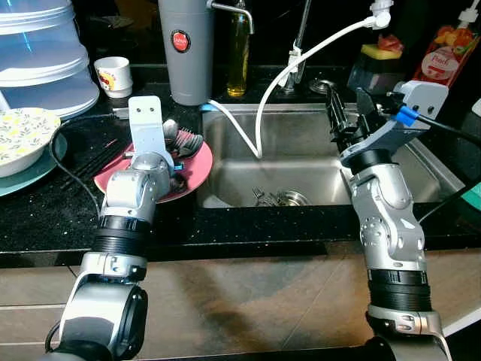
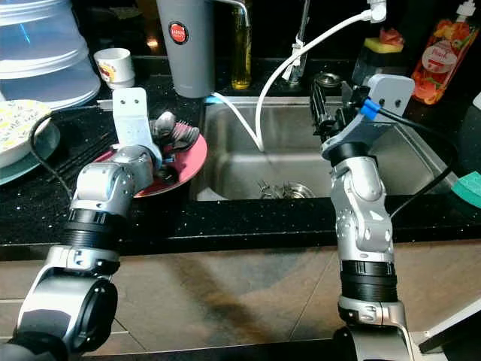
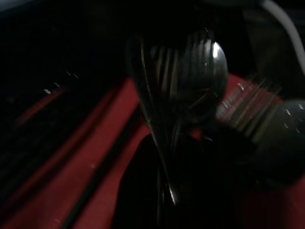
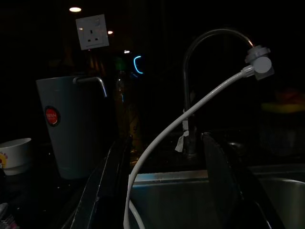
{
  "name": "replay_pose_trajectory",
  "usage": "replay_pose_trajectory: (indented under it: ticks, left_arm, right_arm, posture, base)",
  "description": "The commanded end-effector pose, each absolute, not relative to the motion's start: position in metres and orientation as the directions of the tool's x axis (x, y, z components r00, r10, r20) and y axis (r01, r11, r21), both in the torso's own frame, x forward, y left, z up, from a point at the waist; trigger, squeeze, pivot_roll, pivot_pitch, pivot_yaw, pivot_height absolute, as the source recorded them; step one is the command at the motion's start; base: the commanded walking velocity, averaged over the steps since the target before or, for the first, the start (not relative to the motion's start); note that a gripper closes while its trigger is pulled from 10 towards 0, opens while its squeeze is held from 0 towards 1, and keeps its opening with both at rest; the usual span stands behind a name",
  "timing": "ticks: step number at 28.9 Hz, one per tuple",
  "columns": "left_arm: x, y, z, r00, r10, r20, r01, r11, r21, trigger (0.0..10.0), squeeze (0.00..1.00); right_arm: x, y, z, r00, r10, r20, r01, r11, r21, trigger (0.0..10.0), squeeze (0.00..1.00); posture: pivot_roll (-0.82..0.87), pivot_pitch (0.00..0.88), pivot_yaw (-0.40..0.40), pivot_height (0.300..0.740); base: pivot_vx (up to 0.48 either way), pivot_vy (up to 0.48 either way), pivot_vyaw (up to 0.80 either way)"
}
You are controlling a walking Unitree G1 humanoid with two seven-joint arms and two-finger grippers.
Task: Kitchen organization
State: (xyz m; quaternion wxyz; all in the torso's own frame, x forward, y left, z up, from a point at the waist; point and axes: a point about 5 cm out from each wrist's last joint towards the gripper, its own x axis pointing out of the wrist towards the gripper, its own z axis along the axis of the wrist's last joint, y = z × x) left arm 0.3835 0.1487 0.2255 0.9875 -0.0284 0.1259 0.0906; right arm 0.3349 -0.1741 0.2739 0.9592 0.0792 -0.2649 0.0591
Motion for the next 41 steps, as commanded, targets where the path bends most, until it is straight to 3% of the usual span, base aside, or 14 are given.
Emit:
replay_pose_trajectory:
  ticks: [1, 9, 10, 11, 12, 18, 20, 26, 32, 34, 37, 39, 40, 41]
  left_arm:
    - [0.383, 0.155, 0.204, 0.926, 0.200, -0.321, -0.207, 0.978, 0.014, 0.0, 0.00]
    - [0.385, 0.163, 0.249, 0.959, 0.275, -0.067, -0.275, 0.961, 0.007, 0.0, 0.00]
    - [0.384, 0.163, 0.256, 0.961, 0.275, -0.029, -0.275, 0.961, 0.004, 8.8, 0.00]
    - [0.382, 0.162, 0.264, 0.963, 0.269, 0.011, -0.269, 0.963, -0.004, 8.8, 0.00]
    - [0.381, 0.161, 0.271, 0.966, 0.255, 0.041, -0.254, 0.967, -0.018, 10.0, 0.00]
    - [0.375, 0.153, 0.302, 0.980, 0.117, 0.161, -0.086, 0.978, -0.192, 10.0, 0.00]
    - [0.374, 0.152, 0.311, 0.981, 0.038, 0.191, 0.027, 0.944, -0.328, 10.0, 0.00]
    - [0.369, 0.165, 0.307, 0.971, 0.079, 0.225, 0.026, 0.902, -0.431, 10.0, 0.00]
    - [0.370, 0.163, 0.263, 1.000, -0.012, 0.001, 0.012, 0.961, -0.275, 10.0, 0.00]
    - [0.366, 0.162, 0.237, 0.992, -0.031, -0.123, 0.014, 0.990, -0.143, 10.0, 0.00]
    - [0.363, 0.171, 0.205, 0.961, 0.021, -0.276, -0.061, 0.989, -0.135, 10.0, 0.00]
    - [0.365, 0.176, 0.197, 0.954, 0.070, -0.293, -0.113, 0.985, -0.132, 10.0, 0.00]
    - [0.366, 0.178, 0.198, 0.955, 0.086, -0.283, -0.127, 0.983, -0.131, 10.0, 1.00]
    - [0.369, 0.176, 0.205, 0.966, 0.078, -0.247, -0.114, 0.984, -0.138, 10.0, 1.00]
  right_arm:
    - [0.334, -0.176, 0.275, 0.851, 0.063, 0.521, -0.149, 0.981, 0.126, 10.0, 0.00]
    - [0.336, -0.177, 0.277, 0.851, 0.065, 0.521, -0.151, 0.981, 0.124, 10.0, 0.00]
    - [0.336, -0.177, 0.277, 0.852, 0.063, 0.520, -0.150, 0.981, 0.126, 10.0, 0.00]
    - [0.336, -0.177, 0.278, 0.852, 0.066, 0.520, -0.151, 0.981, 0.124, 10.0, 0.00]
    - [0.336, -0.177, 0.278, 0.852, 0.070, 0.519, -0.154, 0.981, 0.121, 10.0, 0.00]
    - [0.335, -0.181, 0.280, 0.850, 0.060, 0.523, -0.143, 0.982, 0.120, 10.0, 0.00]
    - [0.334, -0.182, 0.280, 0.851, 0.050, 0.523, -0.140, 0.981, 0.134, 10.0, 0.00]
    - [0.333, -0.185, 0.283, 0.846, 0.044, 0.531, -0.134, 0.982, 0.133, 10.0, 0.00]
    - [0.332, -0.185, 0.280, 0.852, 0.048, 0.521, -0.143, 0.979, 0.143, 10.0, 0.00]
    - [0.331, -0.188, 0.279, 0.854, 0.037, 0.519, -0.132, 0.980, 0.148, 10.0, 0.00]
    - [0.332, -0.191, 0.277, 0.859, 0.010, 0.511, -0.115, 0.978, 0.173, 10.0, 0.00]
    - [0.332, -0.187, 0.276, 0.861, 0.029, 0.508, -0.130, 0.978, 0.165, 10.0, 0.00]
    - [0.332, -0.185, 0.275, 0.861, 0.039, 0.507, -0.137, 0.978, 0.158, 10.0, 0.00]
    - [0.332, -0.185, 0.276, 0.860, 0.043, 0.509, -0.141, 0.978, 0.155, 10.0, 0.00]
  posture:
    - [0.10, 0.038, 0.008, 0.740]
    - [0.10, 0.042, -0.009, 0.740]
    - [0.09, 0.044, -0.013, 0.740]
    - [0.09, 0.043, -0.015, 0.740]
    - [0.09, 0.042, -0.015, 0.740]
    - [0.09, 0.045, -0.020, 0.740]
    - [0.09, 0.045, -0.020, 0.740]
    - [0.07, 0.037, -0.019, 0.740]
    - [0.06, 0.036, -0.023, 0.740]
    - [0.07, 0.022, -0.022, 0.740]
    - [0.07, 0.034, -0.027, 0.740]
    - [0.07, 0.030, -0.026, 0.740]
    - [0.07, 0.030, -0.026, 0.740]
    - [0.07, 0.016, -0.025, 0.740]
  base:
    - [0.000, 0.000, 0.00]
    - [0.000, 0.000, 0.00]
    - [0.000, 0.000, 0.00]
    - [0.000, 0.000, 0.00]
    - [0.000, 0.000, 0.00]
    - [0.000, 0.000, 0.00]
    - [0.000, 0.000, 0.00]
    - [0.000, 0.000, 0.00]
    - [0.000, 0.000, 0.00]
    - [0.000, 0.000, 0.00]
    - [0.000, 0.000, 0.00]
    - [0.000, 0.000, 0.00]
    - [0.000, 0.000, 0.00]
    - [0.000, 0.000, 0.00]
